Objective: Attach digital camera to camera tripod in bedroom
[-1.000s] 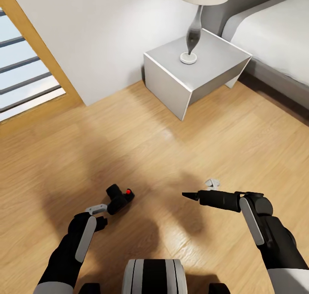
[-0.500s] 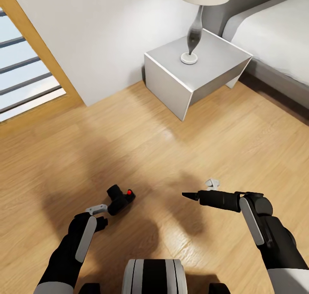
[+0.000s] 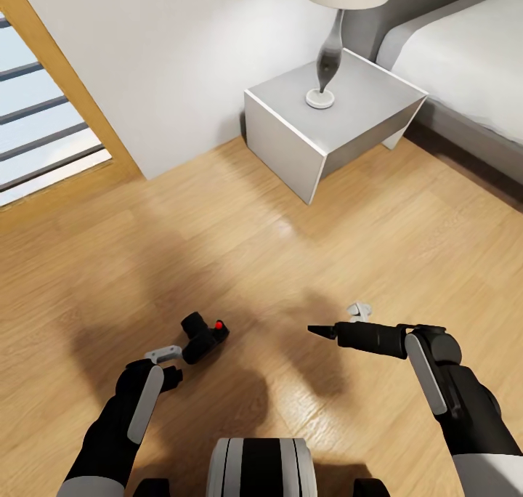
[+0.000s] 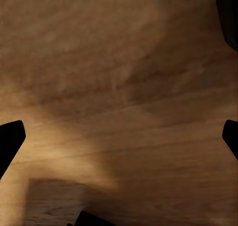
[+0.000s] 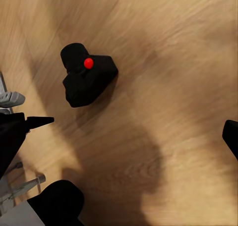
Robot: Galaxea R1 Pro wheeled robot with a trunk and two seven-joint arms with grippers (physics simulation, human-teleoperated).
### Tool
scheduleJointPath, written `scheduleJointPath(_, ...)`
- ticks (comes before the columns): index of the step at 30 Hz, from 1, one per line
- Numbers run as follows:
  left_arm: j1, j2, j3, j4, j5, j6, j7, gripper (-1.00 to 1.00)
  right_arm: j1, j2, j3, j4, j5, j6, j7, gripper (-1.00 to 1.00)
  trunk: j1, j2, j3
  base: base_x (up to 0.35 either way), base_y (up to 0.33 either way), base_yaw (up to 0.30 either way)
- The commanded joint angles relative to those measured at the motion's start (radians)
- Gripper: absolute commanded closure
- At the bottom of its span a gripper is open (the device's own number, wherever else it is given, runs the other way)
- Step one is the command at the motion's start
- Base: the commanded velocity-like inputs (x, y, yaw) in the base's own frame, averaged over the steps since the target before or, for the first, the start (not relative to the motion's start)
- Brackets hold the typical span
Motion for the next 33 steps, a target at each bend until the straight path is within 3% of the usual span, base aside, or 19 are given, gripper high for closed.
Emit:
scheduleJointPath(1,0.000,-0.001,0.001,-0.001,0.011,0.002,0.008,-1.00,-0.001,0.000,-0.001,0.000,0.005,0.004,0.006,-1.00,0.000,0.000,-0.001,0.000,0.000,0.000)
scheduleJointPath(7,0.000,-0.002,0.001,-0.001,0.011,0.002,0.008,-1.00,-0.001,-0.001,-0.002,0.003,0.009,0.004,0.003,-1.00,0.000,0.000,0.000,0.000,0.000,-0.016)
scheduleJointPath(14,0.000,-0.001,0.001,-0.002,0.010,0.002,0.008,-1.00,-0.001,0.000,-0.001,0.004,0.052,0.004,0.002,-1.00,0.000,0.000,0.001,0.000,0.000,-0.168)
scheduleJointPath(23,0.000,-0.001,0.000,0.005,0.011,0.019,0.008,-1.00,-0.001,0.000,0.000,0.003,0.061,0.004,0.003,-1.00,0.000,0.000,0.002,0.000,0.000,-0.064)
scheduleJointPath(33,0.000,0.000,0.000,0.031,0.009,0.039,0.006,-1.00,-0.001,0.000,-0.001,0.003,0.062,0.004,0.003,-1.00,0.000,0.000,0.002,0.000,0.000,-0.227)
